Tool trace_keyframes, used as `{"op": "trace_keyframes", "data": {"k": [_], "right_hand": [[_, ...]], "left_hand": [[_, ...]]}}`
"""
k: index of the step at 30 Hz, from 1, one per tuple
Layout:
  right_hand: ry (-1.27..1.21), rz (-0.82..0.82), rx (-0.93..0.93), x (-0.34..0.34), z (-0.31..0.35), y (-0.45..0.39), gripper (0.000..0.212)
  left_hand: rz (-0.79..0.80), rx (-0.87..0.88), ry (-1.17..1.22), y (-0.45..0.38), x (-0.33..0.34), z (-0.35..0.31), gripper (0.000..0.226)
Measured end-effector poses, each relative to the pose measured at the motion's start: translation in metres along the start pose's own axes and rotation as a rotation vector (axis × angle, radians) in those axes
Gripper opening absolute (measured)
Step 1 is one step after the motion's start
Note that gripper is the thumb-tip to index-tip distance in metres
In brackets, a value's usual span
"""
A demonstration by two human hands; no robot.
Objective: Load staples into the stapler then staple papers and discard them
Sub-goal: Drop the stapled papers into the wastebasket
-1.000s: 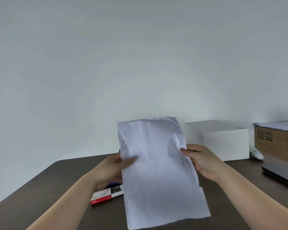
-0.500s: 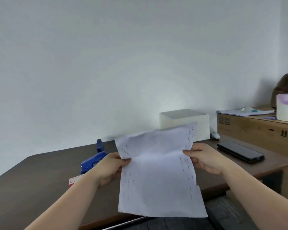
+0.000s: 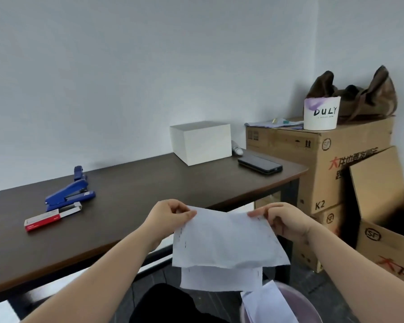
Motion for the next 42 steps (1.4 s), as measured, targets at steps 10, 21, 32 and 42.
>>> {"op": "trace_keyframes", "data": {"k": [10, 21, 32, 42], "right_hand": [[0.226, -0.112, 0.126, -0.036, -0.086, -0.011, 0.022], [0.756, 0.163, 0.224, -0.049, -0.16, -0.043, 0.017], [0.519, -0.014, 0.475, -0.091, -0.284, -0.103, 0.039], [0.813, -0.09, 0.588, -0.096, -0.35, -0.108, 0.076]], "left_hand": [[0.122, 0.181, -0.374, -0.02, 0.083, 0.024, 0.017], [0.478, 0.216, -0.527, -0.059, 0.236, 0.06, 0.004], [0.628, 0.177, -0.638, -0.111, 0.259, 0.104, 0.03], [0.675, 0.13, -0.662, -0.125, 0.258, 0.124, 0.022]]}}
Point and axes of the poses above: each hand's wrist, its own y-axis away from the middle knuckle, its own x-axis out of the palm, z = x × y, the point moved 4 cm from there along -y, towards the middle knuckle, and after that the axes turned 2 degrees about z, right-handed, at the moved point
